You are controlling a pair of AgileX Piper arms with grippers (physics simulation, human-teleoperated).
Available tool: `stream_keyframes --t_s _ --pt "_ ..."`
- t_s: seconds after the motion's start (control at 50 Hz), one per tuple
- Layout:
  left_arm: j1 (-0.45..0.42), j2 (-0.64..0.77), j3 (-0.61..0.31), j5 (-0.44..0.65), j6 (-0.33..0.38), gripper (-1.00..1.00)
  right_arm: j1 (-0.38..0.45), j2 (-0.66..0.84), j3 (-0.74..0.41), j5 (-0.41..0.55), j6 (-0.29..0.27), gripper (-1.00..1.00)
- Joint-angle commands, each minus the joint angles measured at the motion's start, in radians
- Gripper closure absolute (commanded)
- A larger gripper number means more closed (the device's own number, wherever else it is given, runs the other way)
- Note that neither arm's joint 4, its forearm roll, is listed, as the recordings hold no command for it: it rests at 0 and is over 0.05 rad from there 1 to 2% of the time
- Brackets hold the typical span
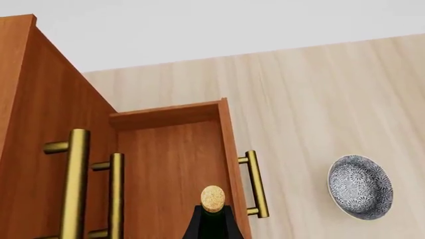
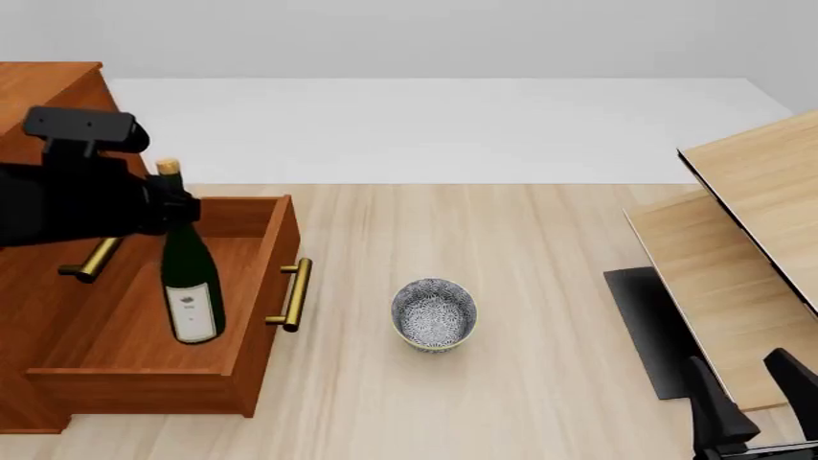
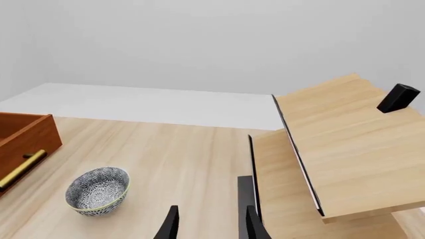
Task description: Put the wine bottle in the bottom drawer of the cabinet.
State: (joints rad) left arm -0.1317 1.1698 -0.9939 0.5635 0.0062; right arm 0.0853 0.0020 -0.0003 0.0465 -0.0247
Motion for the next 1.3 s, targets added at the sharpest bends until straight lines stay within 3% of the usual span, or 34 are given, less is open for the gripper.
stream_keyframes --t_s 0.02,0.28,0.5,0.7,0.72,0.76,1.3 --pt "-0.003 0.006 0.015 -0.018 0.006 1.0 -0.003 0.0 0.0 -0.001 0.002 -1.0" --pt "-0.002 0.003 0.046 -0.036 0.03 1.0 -0.002 0.0 0.0 0.0 0.001 -1.0" --pt "-0.021 0.002 0.072 -0.054 0.008 1.0 -0.004 0.0 0.0 -0.001 0.003 -1.0" --pt "-0.003 0.01 0.095 -0.063 0.049 1.0 -0.005 0.0 0.0 -0.001 0.003 -1.0" --pt "-0.031 0.004 0.094 -0.059 -0.002 1.0 -0.004 0.0 0.0 -0.001 0.002 -1.0" --pt "-0.009 0.005 0.096 -0.066 0.034 1.0 -0.004 0.0 0.0 -0.001 0.002 -1.0" --pt "-0.032 0.056 0.125 -0.122 -0.012 1.0 -0.01 -0.001 0.0 -0.001 0.006 -1.0"
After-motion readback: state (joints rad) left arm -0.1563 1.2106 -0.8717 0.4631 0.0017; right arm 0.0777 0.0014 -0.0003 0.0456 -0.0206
